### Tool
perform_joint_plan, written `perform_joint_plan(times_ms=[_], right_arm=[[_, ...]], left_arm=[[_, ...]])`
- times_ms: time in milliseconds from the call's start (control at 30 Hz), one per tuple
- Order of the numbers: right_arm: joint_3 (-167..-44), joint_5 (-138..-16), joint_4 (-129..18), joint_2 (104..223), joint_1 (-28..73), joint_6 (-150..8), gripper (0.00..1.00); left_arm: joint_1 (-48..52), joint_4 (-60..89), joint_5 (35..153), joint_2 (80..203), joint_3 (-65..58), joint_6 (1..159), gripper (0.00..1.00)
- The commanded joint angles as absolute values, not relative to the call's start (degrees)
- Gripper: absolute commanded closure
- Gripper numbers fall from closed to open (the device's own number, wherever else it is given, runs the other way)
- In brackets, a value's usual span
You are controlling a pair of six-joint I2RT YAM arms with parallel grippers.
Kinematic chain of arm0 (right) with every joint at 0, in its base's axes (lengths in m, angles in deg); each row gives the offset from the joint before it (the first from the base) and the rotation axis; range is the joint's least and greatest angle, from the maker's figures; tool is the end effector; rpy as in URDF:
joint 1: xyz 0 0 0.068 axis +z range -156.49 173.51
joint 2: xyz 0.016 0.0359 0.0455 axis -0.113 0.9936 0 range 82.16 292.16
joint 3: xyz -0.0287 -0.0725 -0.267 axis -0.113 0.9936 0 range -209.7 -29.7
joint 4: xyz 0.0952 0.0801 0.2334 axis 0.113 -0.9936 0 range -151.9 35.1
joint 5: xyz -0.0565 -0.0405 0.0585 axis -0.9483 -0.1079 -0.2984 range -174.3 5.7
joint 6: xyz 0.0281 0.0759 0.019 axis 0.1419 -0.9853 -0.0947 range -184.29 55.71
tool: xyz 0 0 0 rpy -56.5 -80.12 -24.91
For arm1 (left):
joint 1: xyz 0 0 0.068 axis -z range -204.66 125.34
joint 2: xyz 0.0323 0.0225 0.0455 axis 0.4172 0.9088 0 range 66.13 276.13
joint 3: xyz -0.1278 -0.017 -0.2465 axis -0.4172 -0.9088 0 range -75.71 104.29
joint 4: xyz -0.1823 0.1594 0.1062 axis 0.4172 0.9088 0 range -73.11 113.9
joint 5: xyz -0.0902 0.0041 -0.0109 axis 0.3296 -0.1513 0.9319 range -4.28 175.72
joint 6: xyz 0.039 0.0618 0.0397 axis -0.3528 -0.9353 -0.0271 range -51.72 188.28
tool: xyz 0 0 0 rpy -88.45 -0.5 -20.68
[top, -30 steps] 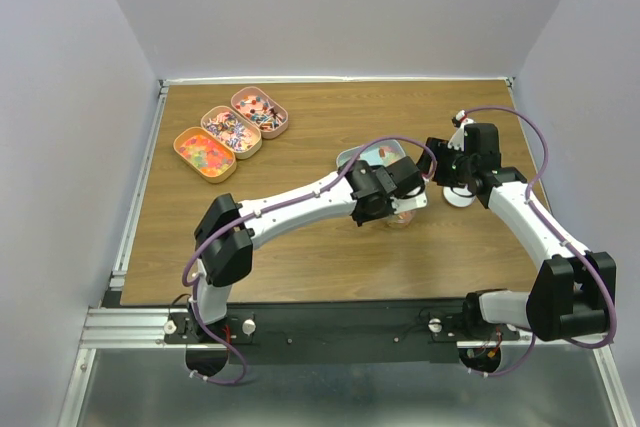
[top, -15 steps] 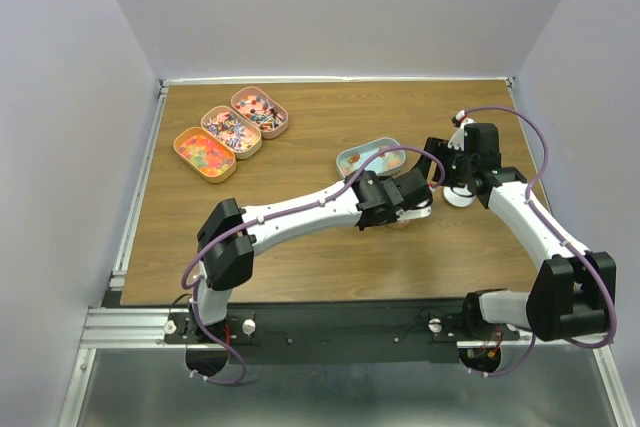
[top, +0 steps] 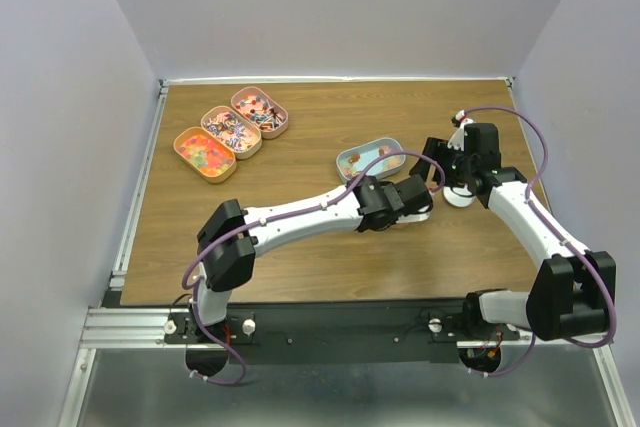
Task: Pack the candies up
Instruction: Place the fake candies in the packing bottle.
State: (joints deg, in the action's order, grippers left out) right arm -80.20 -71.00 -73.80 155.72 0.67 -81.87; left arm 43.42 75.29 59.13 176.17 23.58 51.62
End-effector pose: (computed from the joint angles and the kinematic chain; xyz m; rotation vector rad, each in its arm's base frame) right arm 0.2986 0.0543 0.2333 0.0908 2.3265 0.4868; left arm 0.1858 -0.3745 0.2495 1.6667 1.9945 0.3456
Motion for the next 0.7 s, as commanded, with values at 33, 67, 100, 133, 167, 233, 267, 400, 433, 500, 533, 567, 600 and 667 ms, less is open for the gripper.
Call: perform_joint_plan(times_ms=[33,67,100,133,167,233,267,400,433,500,533,567,600,667], right_arm=[[-81.30,-67.52,-72.22,156.43,0.81,-81.60,0.18],[-81.56,-67.43,-72.22,156.52,0.81,-81.52,0.18],[-81.65,-67.08,-72.22,156.61,0.81,-81.43,0.18],[-81.73,-66.12,-72.13,156.69,0.89,-81.17,0.19],[-82.00,-65.50,-72.13,156.78,0.81,-81.16,0.19],[-82.17,-64.18,-71.87,156.96,0.81,-81.16,0.19],[-82.17,-64.09,-71.78,156.96,0.89,-81.16,0.20],[-82.09,-62.86,-71.08,156.70,0.89,-80.73,0.20],[-82.00,-61.73,-70.90,156.61,0.81,-80.64,0.20],[-81.91,-60.40,-70.11,156.34,0.81,-80.55,0.21],[-81.82,-59.88,-69.93,156.34,0.89,-80.55,0.21],[-81.82,-59.09,-69.76,156.34,0.81,-80.55,0.21],[-81.82,-58.73,-69.41,156.26,0.81,-80.64,0.21],[-81.91,-57.07,-69.14,156.43,0.81,-80.37,0.21]], left_arm=[[43.55,68.85,57.94,171.43,17.56,49.92,1.00],[43.37,67.97,58.47,170.38,16.76,49.83,1.00],[43.11,66.39,59.08,169.93,16.06,49.65,1.00],[42.93,65.51,59.52,169.41,14.66,49.56,1.00],[42.76,64.72,60.05,168.36,14.03,49.47,1.00],[42.32,62.17,61.45,167.21,12.54,49.13,1.00],[42.14,61.20,62.07,165.99,12.01,48.95,1.00],[41.35,56.11,64.27,163.08,9.37,48.33,1.00],[40.39,55.14,65.58,162.55,7.98,48.33,1.00],[39.16,52.68,67.34,160.80,6.65,48.33,1.00],[38.46,51.71,69.70,160.27,5.16,48.33,1.00],[36.71,50.83,71.03,159.56,4.28,48.59,1.00],[35.73,48.99,72.52,158.51,3.49,49.12,1.00],[32.76,47.23,77.18,157.45,0.94,49.65,1.00]])
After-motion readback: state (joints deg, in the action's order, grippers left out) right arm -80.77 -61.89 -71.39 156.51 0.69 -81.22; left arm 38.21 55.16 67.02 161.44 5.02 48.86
